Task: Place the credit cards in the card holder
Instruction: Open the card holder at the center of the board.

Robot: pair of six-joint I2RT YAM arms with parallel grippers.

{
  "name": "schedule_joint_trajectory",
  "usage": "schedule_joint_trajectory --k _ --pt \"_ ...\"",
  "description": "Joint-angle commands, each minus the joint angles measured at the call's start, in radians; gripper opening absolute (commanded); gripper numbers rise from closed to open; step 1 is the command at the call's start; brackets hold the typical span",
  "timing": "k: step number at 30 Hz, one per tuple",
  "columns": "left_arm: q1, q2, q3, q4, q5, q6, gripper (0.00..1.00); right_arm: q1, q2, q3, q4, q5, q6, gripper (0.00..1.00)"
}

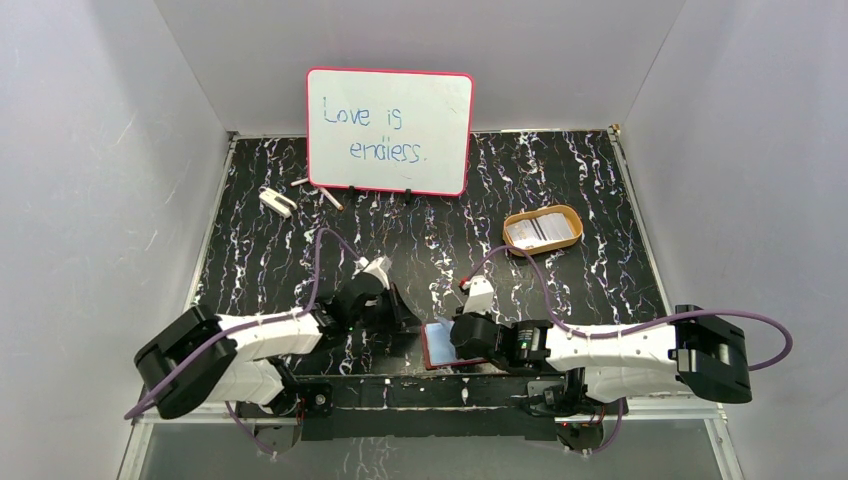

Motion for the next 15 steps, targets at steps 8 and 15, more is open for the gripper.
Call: schedule_joint_trajectory --k 8,15 --pt "-0.039 0.193 0.089 0.168 0.129 0.005 0.00 0.002 -0.014 -0.024 -0.021 0.048 0.079 0.04" --pt "-0.061 0.262 0.105 0.192 0.135 0.007 0.00 0.003 -0.022 -0.031 -0.047 0.052 0.098 0.04"
